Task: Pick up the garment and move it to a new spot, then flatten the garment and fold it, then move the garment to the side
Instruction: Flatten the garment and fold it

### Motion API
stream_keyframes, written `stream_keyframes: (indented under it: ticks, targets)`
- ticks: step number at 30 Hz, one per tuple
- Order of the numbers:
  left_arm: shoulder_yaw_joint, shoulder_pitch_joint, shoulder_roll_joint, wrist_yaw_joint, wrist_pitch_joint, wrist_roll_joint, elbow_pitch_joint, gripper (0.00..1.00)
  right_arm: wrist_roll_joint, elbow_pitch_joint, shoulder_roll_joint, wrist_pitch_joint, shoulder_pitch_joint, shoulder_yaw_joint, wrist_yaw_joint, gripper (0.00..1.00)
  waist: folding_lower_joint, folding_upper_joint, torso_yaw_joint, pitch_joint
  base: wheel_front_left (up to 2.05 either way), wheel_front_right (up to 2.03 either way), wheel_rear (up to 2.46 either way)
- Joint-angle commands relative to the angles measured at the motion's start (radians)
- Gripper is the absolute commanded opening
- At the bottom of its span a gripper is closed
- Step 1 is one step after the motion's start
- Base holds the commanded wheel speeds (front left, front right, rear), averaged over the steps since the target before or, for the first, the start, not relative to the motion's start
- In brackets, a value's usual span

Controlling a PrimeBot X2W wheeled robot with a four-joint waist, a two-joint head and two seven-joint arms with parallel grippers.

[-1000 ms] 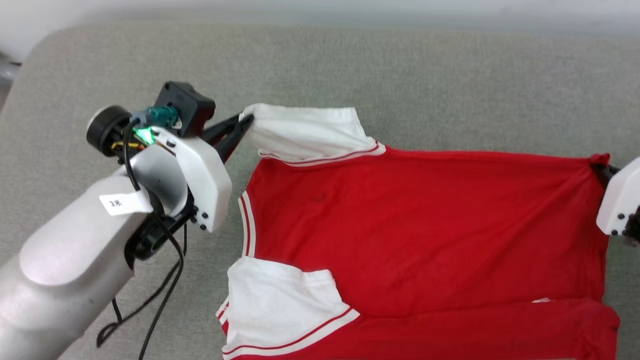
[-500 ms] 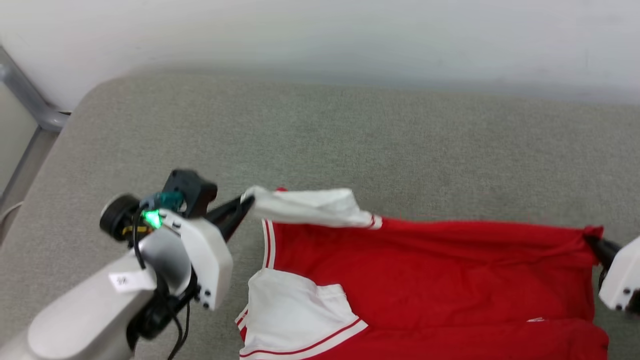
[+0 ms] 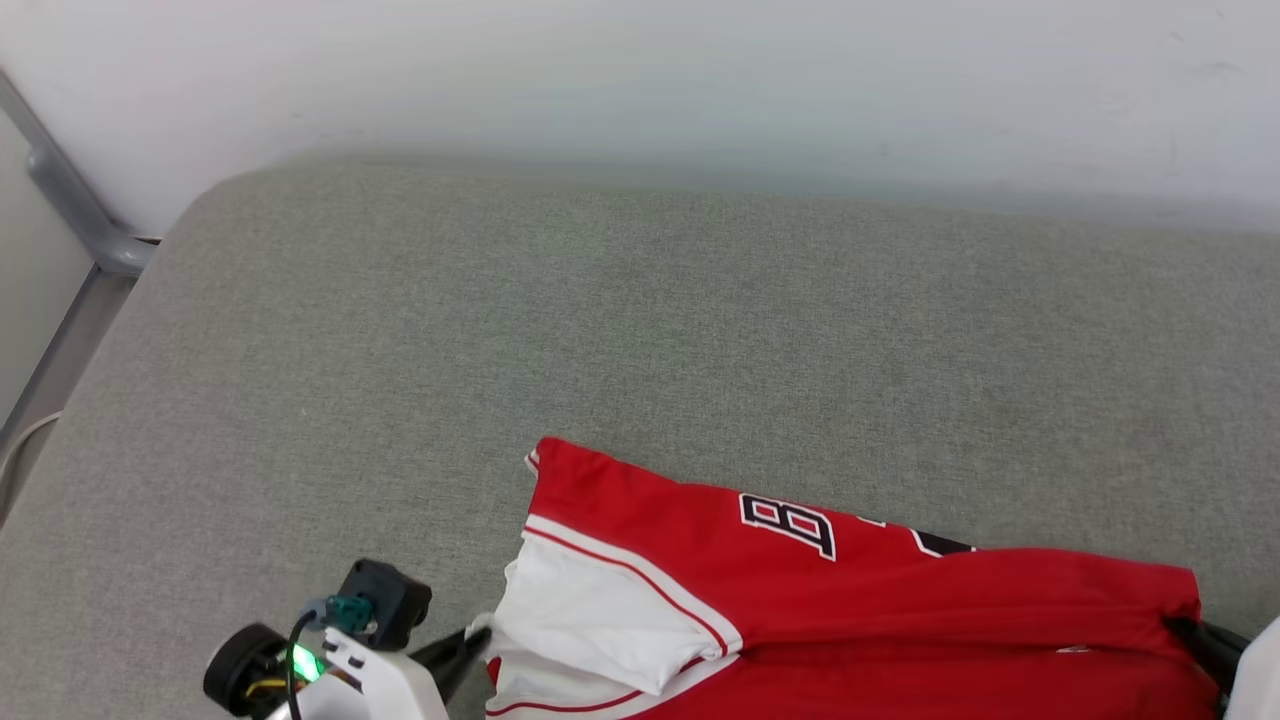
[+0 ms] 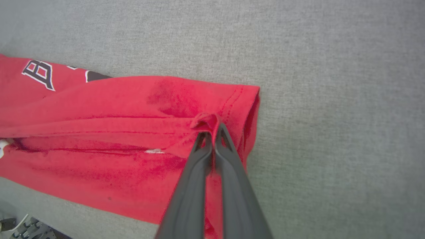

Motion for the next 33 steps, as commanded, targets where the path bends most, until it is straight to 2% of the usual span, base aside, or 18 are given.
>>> stream_keyframes:
  ticks: [1, 6, 13, 14, 15, 16, 17, 18, 26, 33]
  targets:
    - [-0.006, 0.022, 0.000, -0.005, -0.001, -0.005, 0.013, 0.00, -0.006, -0.023, -0.034, 0.003, 0.026, 0.017, -0.001, 0.00, 0.0001, -0.0001, -0.001, 0.002, 0.00, 0.00, 0.00]
    - [-0.031, 0.045, -0.034, -0.025, -0.013, -0.010, 0.079, 0.00, -0.023, -0.045, -0.096, 0.006, 0.067, 0.067, -0.001, 0.00, 0.0001, -0.0001, -0.007, 0.006, 0.00, 0.00, 0.00]
    - [-0.044, 0.027, -0.070, -0.048, -0.038, 0.004, 0.164, 0.00, -0.037, -0.047, -0.132, -0.028, 0.053, 0.121, -0.001, 0.00, 0.0001, -0.0001, -0.013, 0.018, 0.00, 0.00, 0.00]
    - [-0.045, 0.026, -0.075, -0.051, -0.041, 0.003, 0.172, 0.00, -0.039, -0.044, -0.133, -0.029, 0.048, 0.130, -0.001, 0.18, 0.0001, -0.0001, -0.013, 0.019, 0.00, 0.00, 0.00]
    - [-0.046, 0.025, -0.080, -0.051, -0.043, 0.004, 0.181, 0.00, -0.039, -0.042, -0.136, -0.036, 0.044, 0.138, -0.001, 0.62, 0.0001, -0.0001, -0.014, 0.019, 0.00, 0.00, 0.00]
    - [-0.048, 0.024, -0.086, -0.054, -0.047, 0.005, 0.189, 0.00, -0.036, -0.035, -0.135, -0.035, 0.041, 0.142, -0.001, 1.00, 0.0001, -0.0001, -0.014, 0.018, 0.00, 0.00, 0.00]
    - [-0.049, 0.024, -0.090, -0.056, -0.051, 0.009, 0.196, 0.40, -0.036, -0.032, -0.135, -0.036, 0.040, 0.149, -0.001, 1.00, 0.0001, -0.0001, -0.015, 0.016, 0.00, 0.00, 0.00]
    - [-0.051, 0.025, -0.093, -0.056, -0.056, 0.013, 0.206, 1.00, -0.035, -0.028, -0.136, -0.038, 0.039, 0.158, -0.001, 1.00, 0.0001, -0.0001, -0.016, 0.012, 0.00, 0.00, 0.00]
    - [-0.006, 0.067, -0.106, -0.021, -0.139, -0.019, 0.209, 1.00, 0.016, -0.059, -0.165, 0.004, 0.047, 0.159, -0.001, 1.00, 0.0001, -0.0001, -0.029, -0.048, 0.00, 0.00, 0.00]
    - [0.070, 0.083, -0.099, 0.063, -0.259, -0.012, 0.157, 1.00, 0.066, -0.128, -0.135, 0.143, 0.046, 0.058, -0.001, 1.00, 0.0001, -0.0001, -0.031, -0.081, 0.00, 0.00, 0.00]
